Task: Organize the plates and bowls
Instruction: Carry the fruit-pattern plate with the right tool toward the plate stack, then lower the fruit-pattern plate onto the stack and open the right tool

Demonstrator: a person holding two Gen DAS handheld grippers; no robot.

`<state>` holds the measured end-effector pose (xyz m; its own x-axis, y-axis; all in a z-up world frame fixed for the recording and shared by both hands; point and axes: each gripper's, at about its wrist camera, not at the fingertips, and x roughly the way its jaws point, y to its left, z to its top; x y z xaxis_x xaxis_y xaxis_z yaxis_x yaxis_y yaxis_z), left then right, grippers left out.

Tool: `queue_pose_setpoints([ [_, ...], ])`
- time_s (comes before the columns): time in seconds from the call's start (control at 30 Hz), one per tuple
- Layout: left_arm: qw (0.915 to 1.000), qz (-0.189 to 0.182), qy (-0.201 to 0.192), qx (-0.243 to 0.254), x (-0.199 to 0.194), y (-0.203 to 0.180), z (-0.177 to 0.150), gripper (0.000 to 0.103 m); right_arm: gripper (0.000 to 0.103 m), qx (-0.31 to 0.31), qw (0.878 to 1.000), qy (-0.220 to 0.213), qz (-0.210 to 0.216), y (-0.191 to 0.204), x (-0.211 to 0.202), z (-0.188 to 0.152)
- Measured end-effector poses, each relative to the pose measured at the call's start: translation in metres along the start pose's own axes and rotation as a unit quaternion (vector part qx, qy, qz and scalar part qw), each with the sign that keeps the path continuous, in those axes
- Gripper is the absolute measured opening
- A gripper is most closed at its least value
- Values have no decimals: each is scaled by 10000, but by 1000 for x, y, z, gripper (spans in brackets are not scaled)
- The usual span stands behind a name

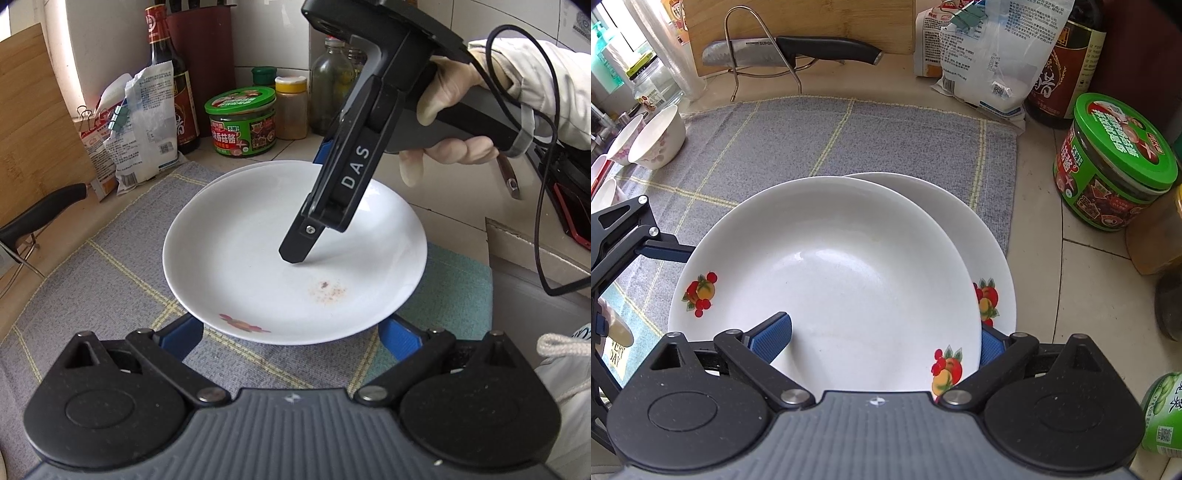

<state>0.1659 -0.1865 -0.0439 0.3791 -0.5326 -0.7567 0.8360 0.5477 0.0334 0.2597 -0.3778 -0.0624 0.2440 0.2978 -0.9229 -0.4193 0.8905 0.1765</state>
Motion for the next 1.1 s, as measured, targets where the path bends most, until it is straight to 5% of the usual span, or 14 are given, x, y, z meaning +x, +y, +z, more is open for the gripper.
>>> queue_pose_setpoints([
  [0.53,10000,29,-26,-90,-2,0,-1,100,102,72,9999,24,109,-3,5,4],
  [0.8,9996,60,-46,-285,-6,0,-4,100,103,17,9998,51,-165,8,8,9],
  [1.1,9994,53,-138,-311,-8,1,-5,100,103,244,9985,465,-172,3,11,17],
])
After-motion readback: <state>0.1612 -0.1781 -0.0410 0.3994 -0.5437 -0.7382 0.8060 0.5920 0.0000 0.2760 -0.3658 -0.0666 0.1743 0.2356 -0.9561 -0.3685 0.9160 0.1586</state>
